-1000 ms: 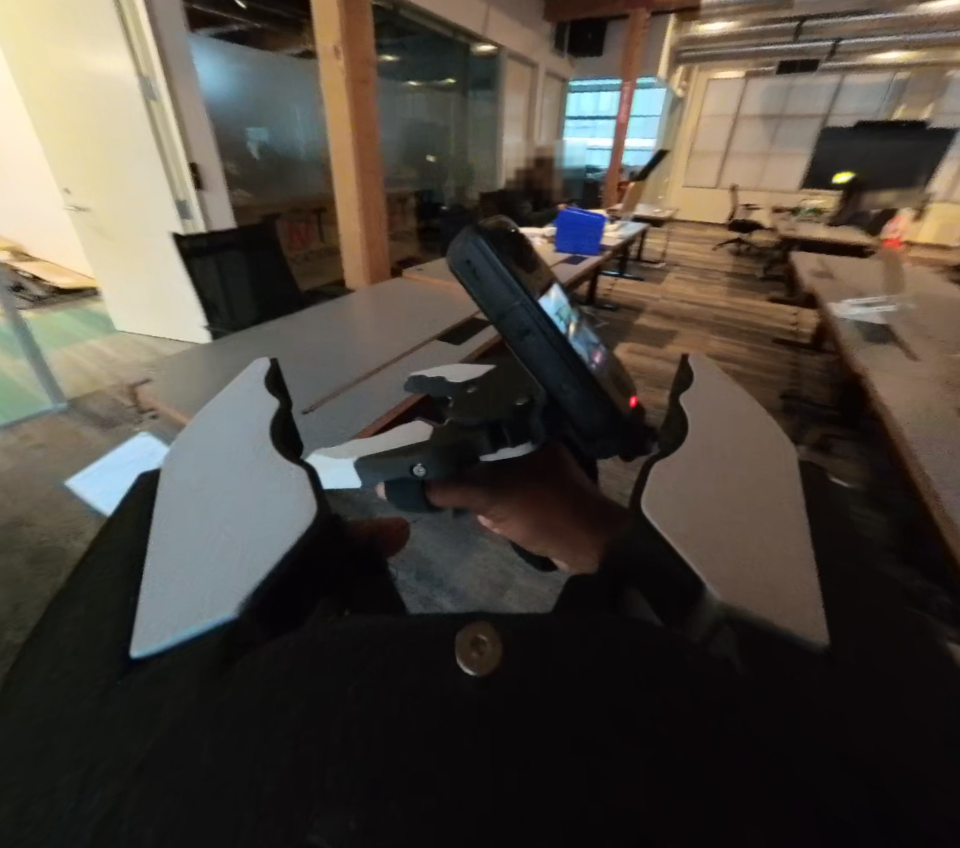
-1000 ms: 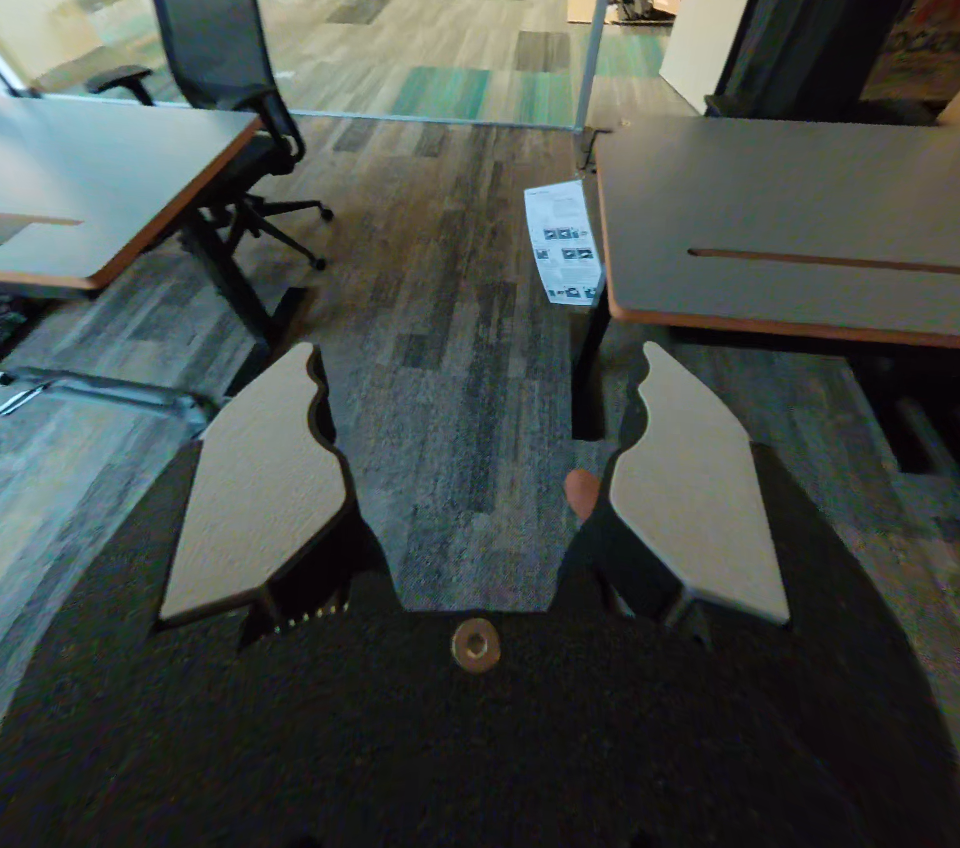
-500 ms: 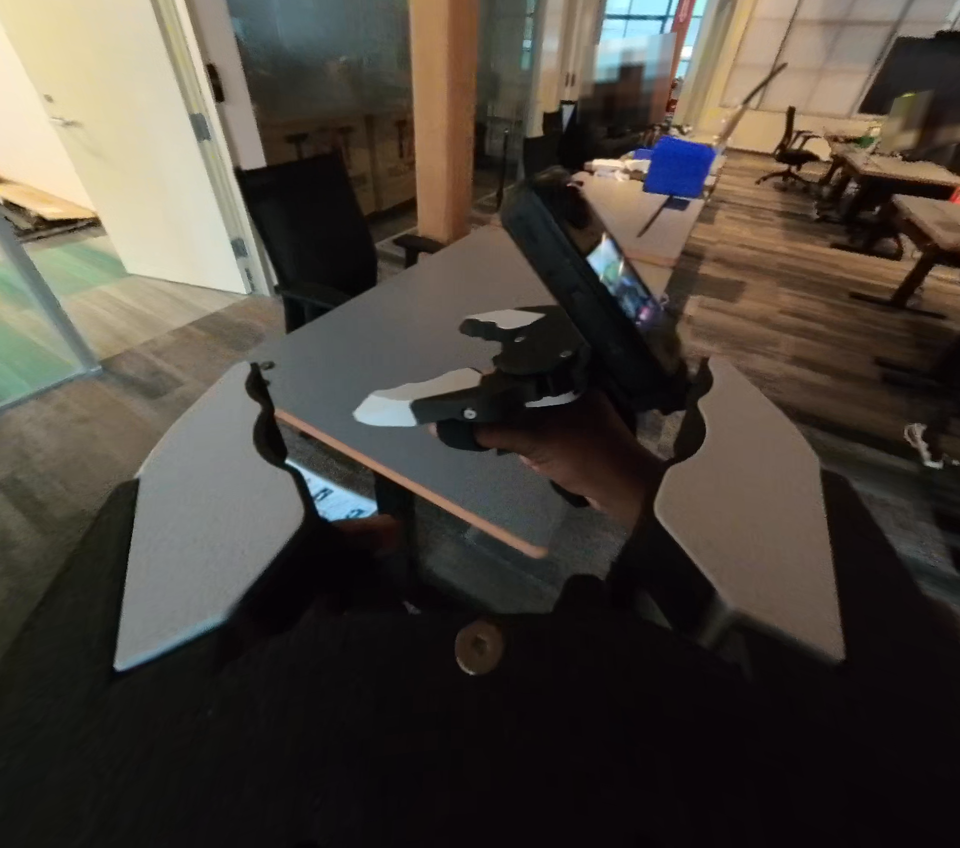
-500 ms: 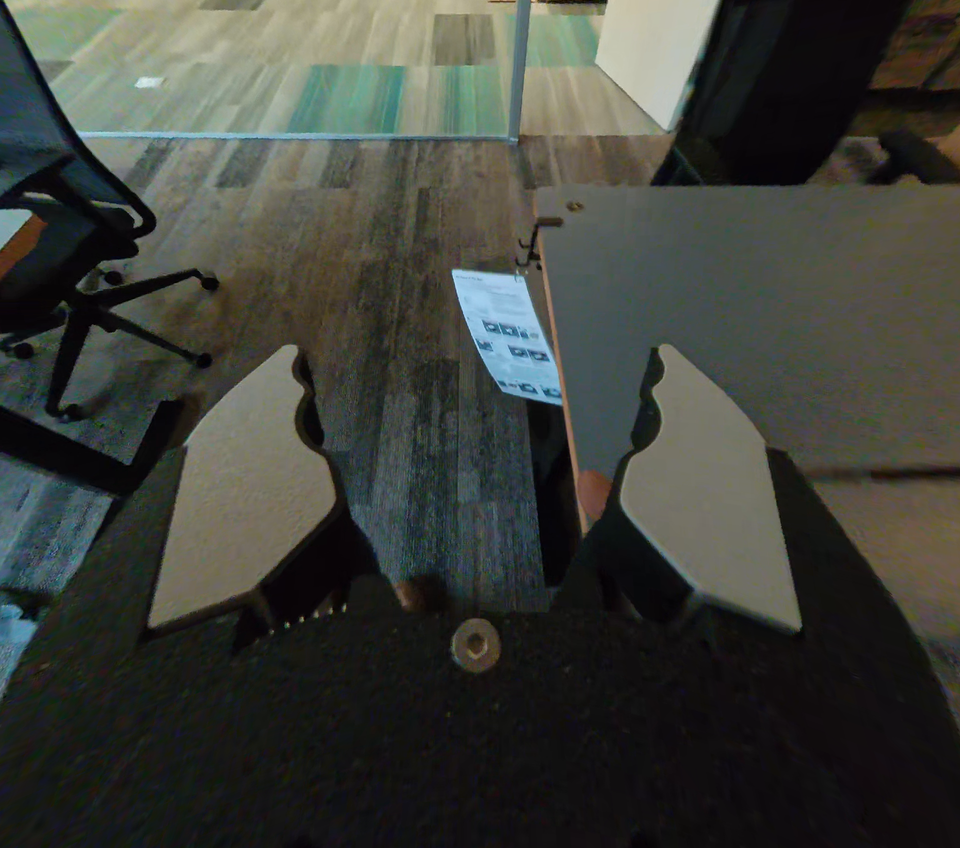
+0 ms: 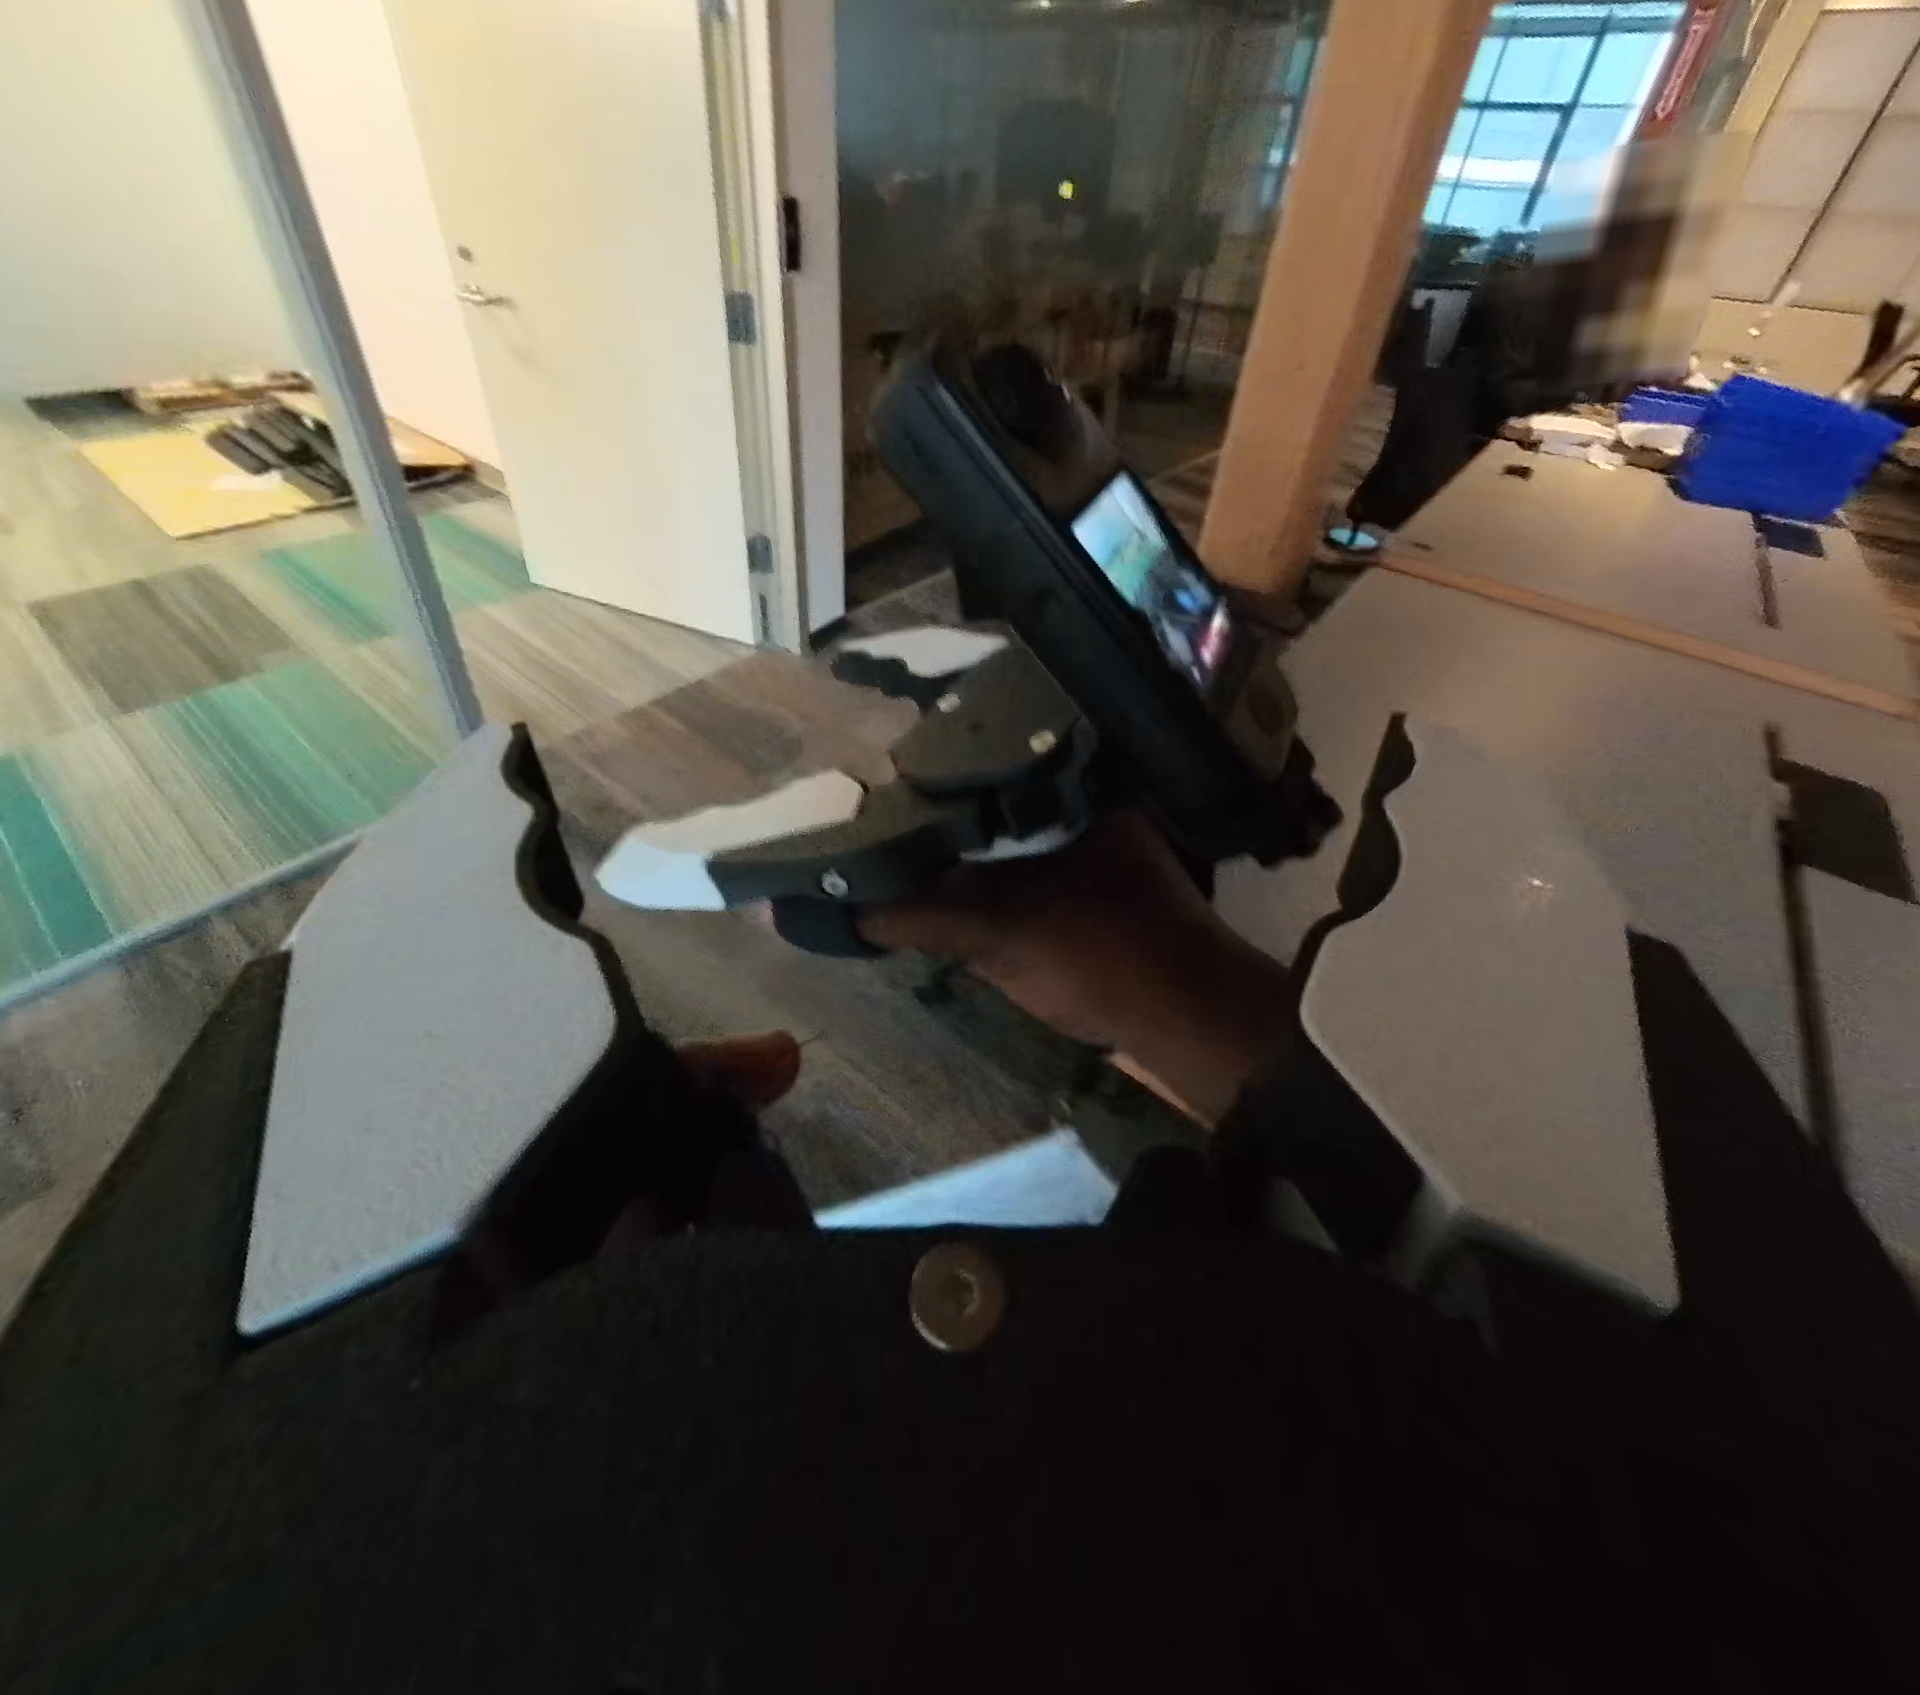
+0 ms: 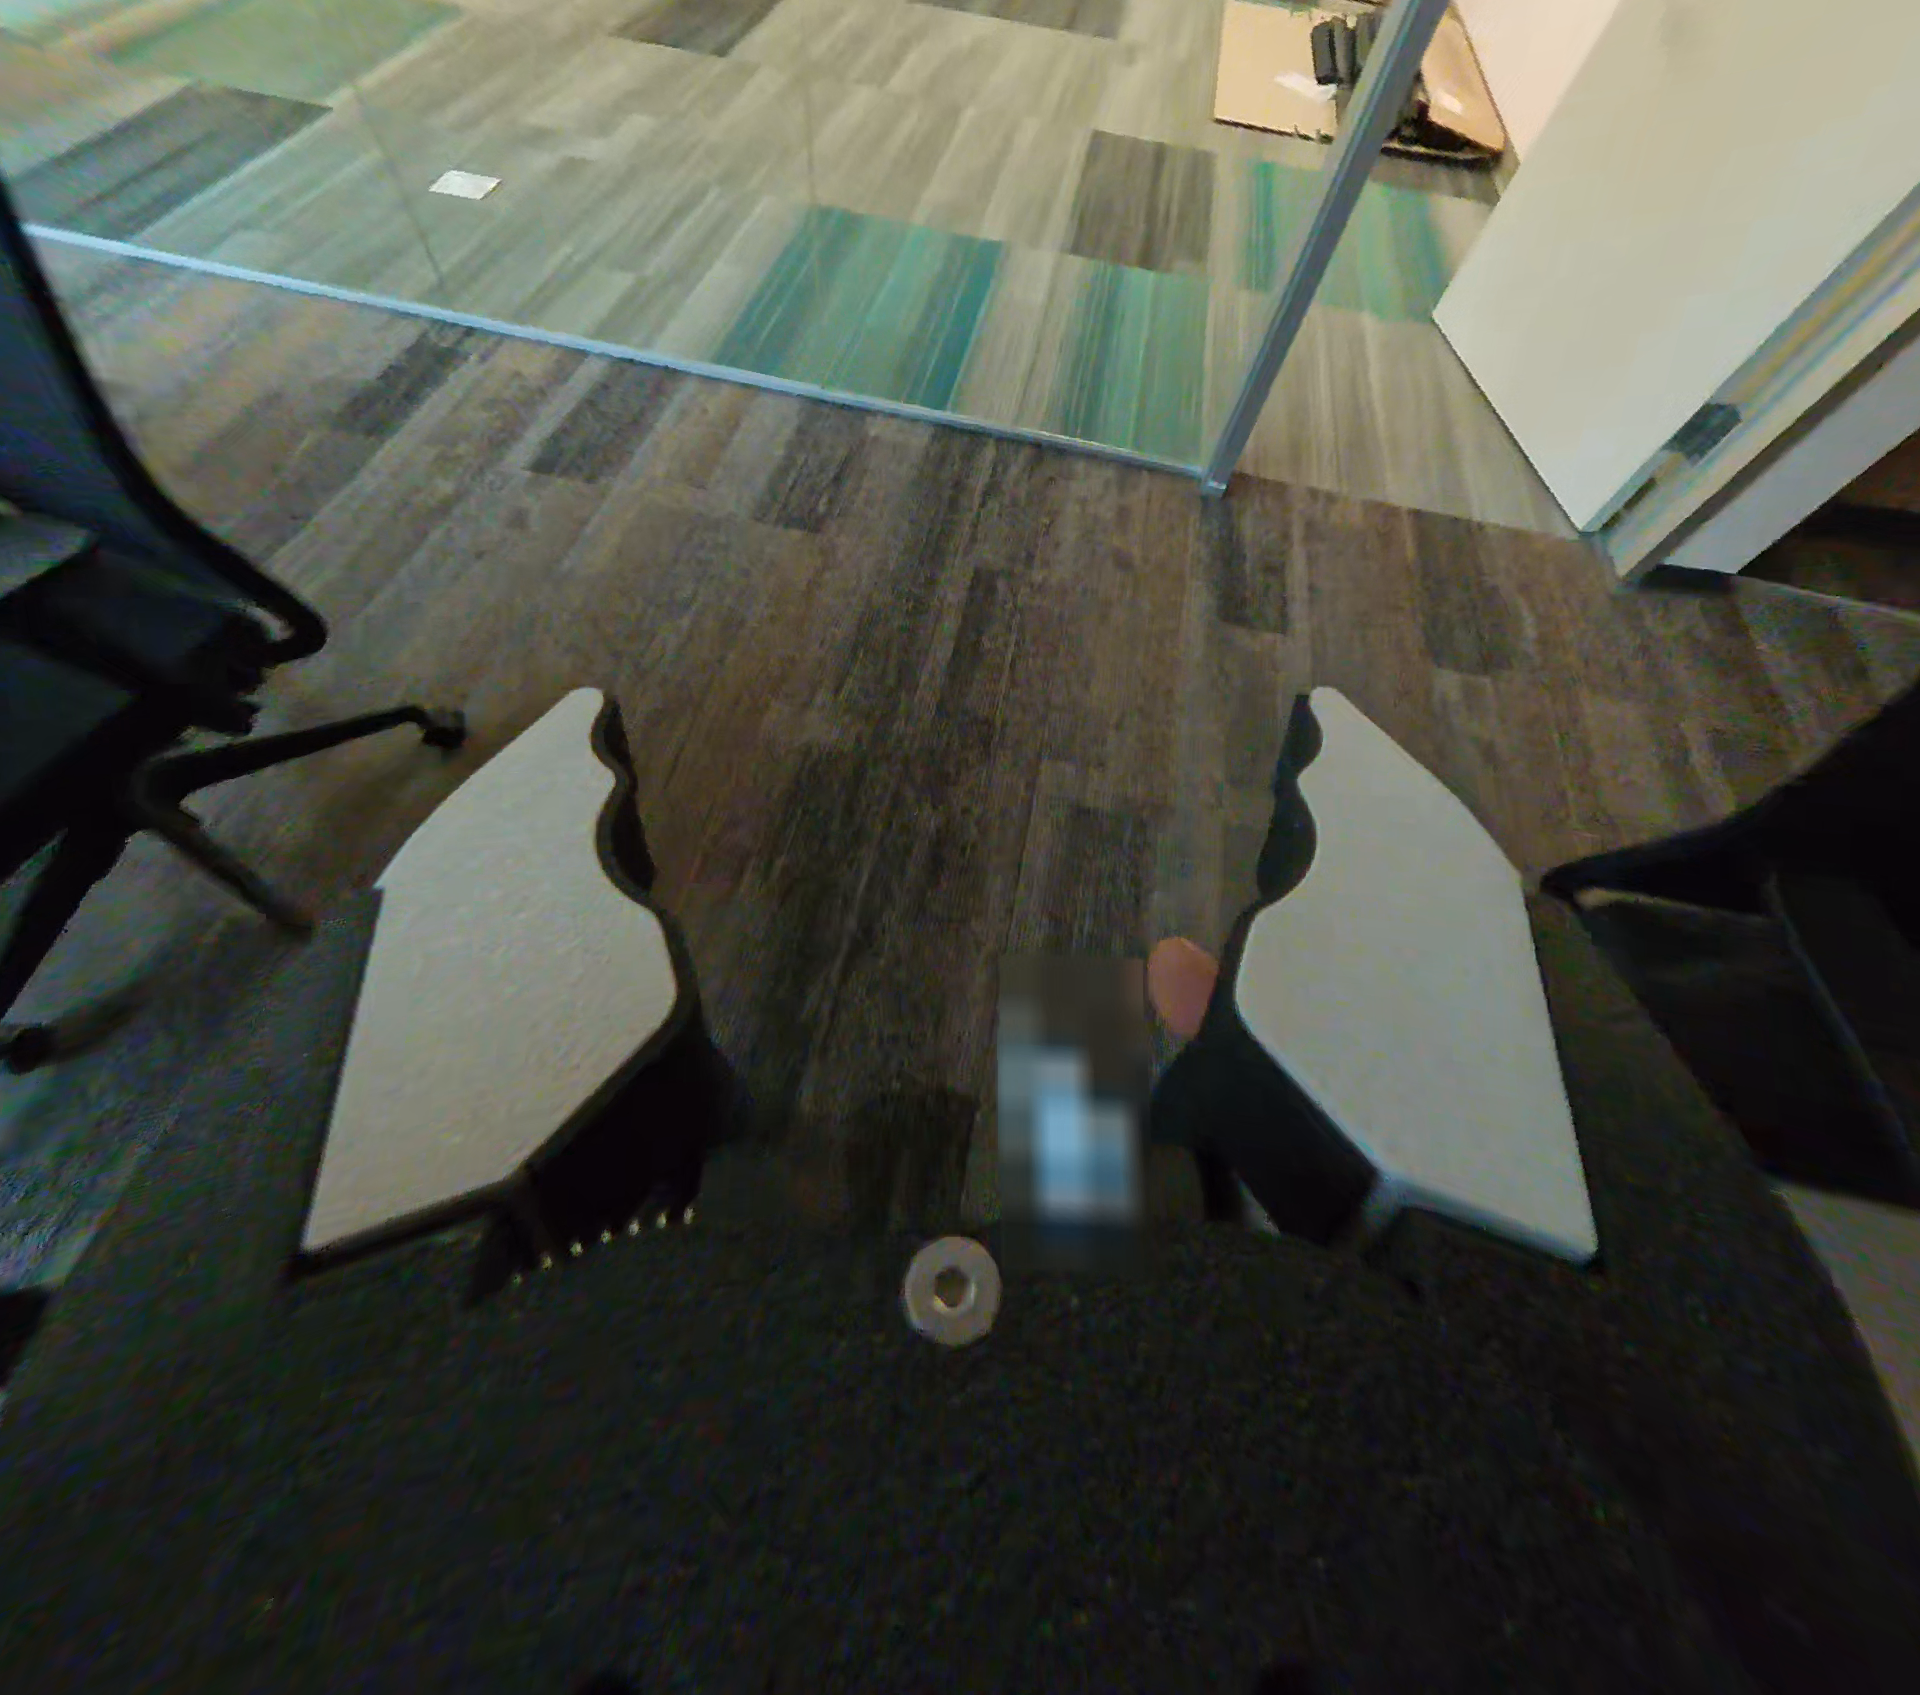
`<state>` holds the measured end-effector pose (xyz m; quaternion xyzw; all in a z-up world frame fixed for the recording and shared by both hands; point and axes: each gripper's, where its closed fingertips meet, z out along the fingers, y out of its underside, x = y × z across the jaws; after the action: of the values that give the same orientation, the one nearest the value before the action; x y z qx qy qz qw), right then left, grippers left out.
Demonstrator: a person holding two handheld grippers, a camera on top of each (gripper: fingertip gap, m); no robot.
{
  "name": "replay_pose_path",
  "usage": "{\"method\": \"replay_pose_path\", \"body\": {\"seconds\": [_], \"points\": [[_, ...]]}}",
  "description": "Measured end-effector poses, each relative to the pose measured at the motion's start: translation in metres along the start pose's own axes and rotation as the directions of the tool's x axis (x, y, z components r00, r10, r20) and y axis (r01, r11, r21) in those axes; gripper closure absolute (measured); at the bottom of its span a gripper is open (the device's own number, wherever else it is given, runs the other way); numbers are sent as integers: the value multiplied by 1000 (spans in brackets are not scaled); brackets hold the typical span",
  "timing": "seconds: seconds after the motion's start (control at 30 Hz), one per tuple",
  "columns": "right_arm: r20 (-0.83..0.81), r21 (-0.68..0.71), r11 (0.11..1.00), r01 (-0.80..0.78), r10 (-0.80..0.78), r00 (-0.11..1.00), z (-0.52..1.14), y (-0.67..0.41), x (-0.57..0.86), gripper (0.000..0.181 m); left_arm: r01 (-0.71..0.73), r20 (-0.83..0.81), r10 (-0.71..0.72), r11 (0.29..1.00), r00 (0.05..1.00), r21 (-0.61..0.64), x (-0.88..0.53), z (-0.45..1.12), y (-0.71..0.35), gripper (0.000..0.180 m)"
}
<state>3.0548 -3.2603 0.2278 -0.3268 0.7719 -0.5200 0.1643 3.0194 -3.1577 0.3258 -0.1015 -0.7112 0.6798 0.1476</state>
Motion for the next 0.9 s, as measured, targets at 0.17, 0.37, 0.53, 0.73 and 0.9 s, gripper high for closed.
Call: {"method": "replay_pose_path", "body": {"seconds": [0.17,0.37,0.53,0.73,0.9], "points": [[-36,-28,999,-31,30,999,158,-73,4,65,-34,-4,34,999,999,3,-151,70,-25,39],[-147,7,998,-59,60,987,354,-143,26,70,-40,149,34,999,988,37,-398,138,-35,41],[-84,94,995,-45,53,995,555,-238,-15,70,-53,354,35,998,935,43,-629,176,-51,44],[160,137,990,35,-57,985,789,-393,-167,71,-14,595,-20,999,803,51,-883,148,-75,46],[296,225,971,82,-148,944,948,-497,-332,72,-28,705,-52,994,708,102,-1085,102,-76,48]]}}
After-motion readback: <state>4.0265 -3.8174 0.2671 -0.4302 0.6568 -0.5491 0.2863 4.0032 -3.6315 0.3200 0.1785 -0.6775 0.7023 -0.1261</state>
